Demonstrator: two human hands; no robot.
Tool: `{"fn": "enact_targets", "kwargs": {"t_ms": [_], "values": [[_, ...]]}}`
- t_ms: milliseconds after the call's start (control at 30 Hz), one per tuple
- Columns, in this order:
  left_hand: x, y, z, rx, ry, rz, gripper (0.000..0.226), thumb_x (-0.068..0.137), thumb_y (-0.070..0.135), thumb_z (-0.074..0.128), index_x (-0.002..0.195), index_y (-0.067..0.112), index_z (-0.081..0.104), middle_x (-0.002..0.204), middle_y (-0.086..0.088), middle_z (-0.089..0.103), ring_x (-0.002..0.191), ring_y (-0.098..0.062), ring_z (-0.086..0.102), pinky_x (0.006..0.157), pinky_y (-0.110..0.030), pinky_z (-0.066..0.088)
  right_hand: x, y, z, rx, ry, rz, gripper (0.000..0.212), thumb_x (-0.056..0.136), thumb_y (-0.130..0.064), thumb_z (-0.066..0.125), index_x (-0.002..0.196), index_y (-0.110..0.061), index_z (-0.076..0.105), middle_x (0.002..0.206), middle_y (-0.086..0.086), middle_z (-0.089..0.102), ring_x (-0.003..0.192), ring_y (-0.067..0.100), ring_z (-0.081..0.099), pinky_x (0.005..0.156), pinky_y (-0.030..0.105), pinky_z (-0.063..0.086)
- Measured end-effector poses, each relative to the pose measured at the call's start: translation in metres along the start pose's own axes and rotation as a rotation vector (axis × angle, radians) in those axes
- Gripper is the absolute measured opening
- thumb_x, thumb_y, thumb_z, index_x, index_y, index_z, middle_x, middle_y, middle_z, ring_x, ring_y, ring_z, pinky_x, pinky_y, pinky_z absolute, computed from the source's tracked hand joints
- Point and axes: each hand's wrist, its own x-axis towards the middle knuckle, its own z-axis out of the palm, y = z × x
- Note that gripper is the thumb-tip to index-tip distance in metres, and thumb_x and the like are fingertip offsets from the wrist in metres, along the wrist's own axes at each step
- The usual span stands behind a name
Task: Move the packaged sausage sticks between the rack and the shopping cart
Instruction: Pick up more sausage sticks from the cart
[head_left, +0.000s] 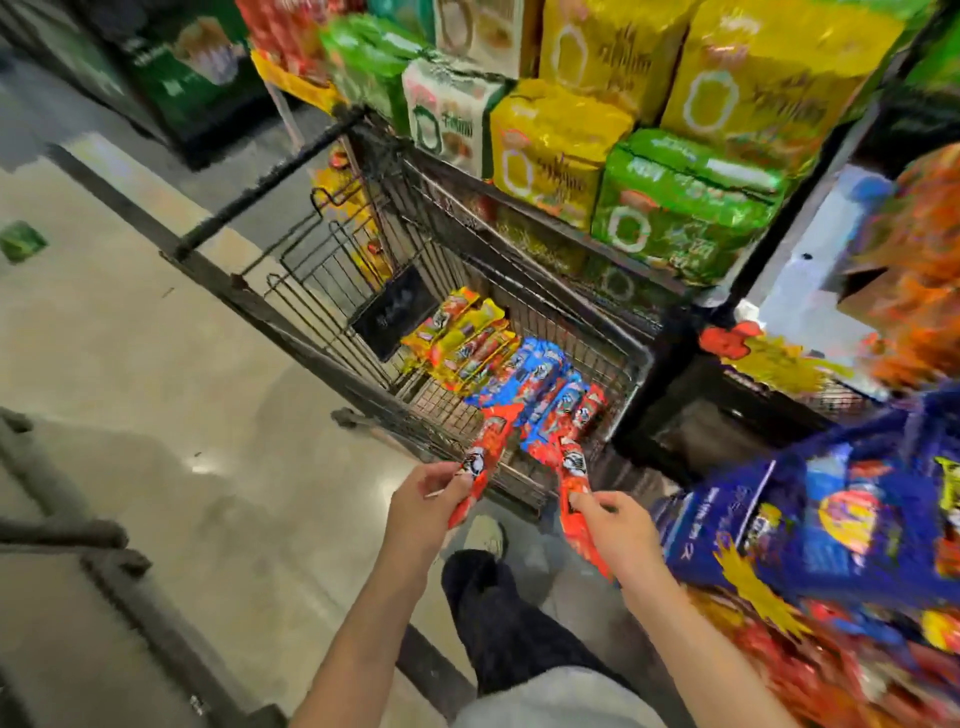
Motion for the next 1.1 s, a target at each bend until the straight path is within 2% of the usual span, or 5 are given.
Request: {"fn": "enact_targets", "kwargs": {"t_ms": [67,200,400,567,1100], "values": [[0.034,0.010,0.001,0.041,-0.015,-0.020,0.012,0.085,0.013,0.073,0.096,0.013,0.067,0.097,-0.015,0.070,0.079,-0.022,0.066,0.078,-0.040,0.058,0.022,-0.021,0.020,-0.001,-0.005,0.036,0.035,0.074,-0.049,0.065,0.074,-0.014,0.069,0.060,0.004,0.070,0.057,0.024,0.067,0.067,0.047,0.059],[0.097,0.033,0.012,0.154,-0.119,-0.059,0.006,0.089,0.007,0.066,0.094,0.010,0.063,0.085,-0.011,0.066,0.064,-0.014,0.061,0.058,-0.024,0.053,0.049,-0.080,0.043,0.064,0.007,0.144,0.021,0.091,-0.030,0.063,0.089,-0.009,0.065,0.066,0.000,0.059,0.053,0.007,0.049,0.039,0.006,0.037],[0.175,0.059,0.047,0.309,-0.309,-0.109,0.007,0.092,0.012,0.063,0.099,0.010,0.060,0.086,-0.007,0.066,0.067,-0.013,0.062,0.058,-0.021,0.051,0.090,-0.112,0.046,0.050,0.100,0.248,0.019,0.092,-0.022,0.061,0.101,-0.008,0.053,0.063,-0.001,0.058,0.036,-0.004,0.045,0.032,0.012,0.033],[0.228,0.060,0.097,0.413,-0.381,-0.104,0.016,0.088,0.016,0.068,0.101,0.011,0.061,0.088,-0.006,0.066,0.074,-0.014,0.062,0.067,-0.022,0.048,0.134,-0.114,0.047,-0.198,0.160,0.280,0.046,0.080,-0.046,0.064,0.110,-0.014,0.052,0.109,0.017,0.067,0.100,0.035,0.063,0.082,0.037,0.050],[0.379,-0.077,0.221,0.682,-0.738,-0.195,0.013,0.091,0.011,0.063,0.102,0.017,0.058,0.084,-0.007,0.062,0.057,-0.011,0.060,0.051,-0.023,0.047,0.325,-0.026,0.118,-0.704,0.233,0.274,0.058,0.096,-0.016,0.048,0.146,-0.014,0.019,0.117,0.016,0.058,0.100,0.036,0.065,0.075,0.040,0.050]]}}
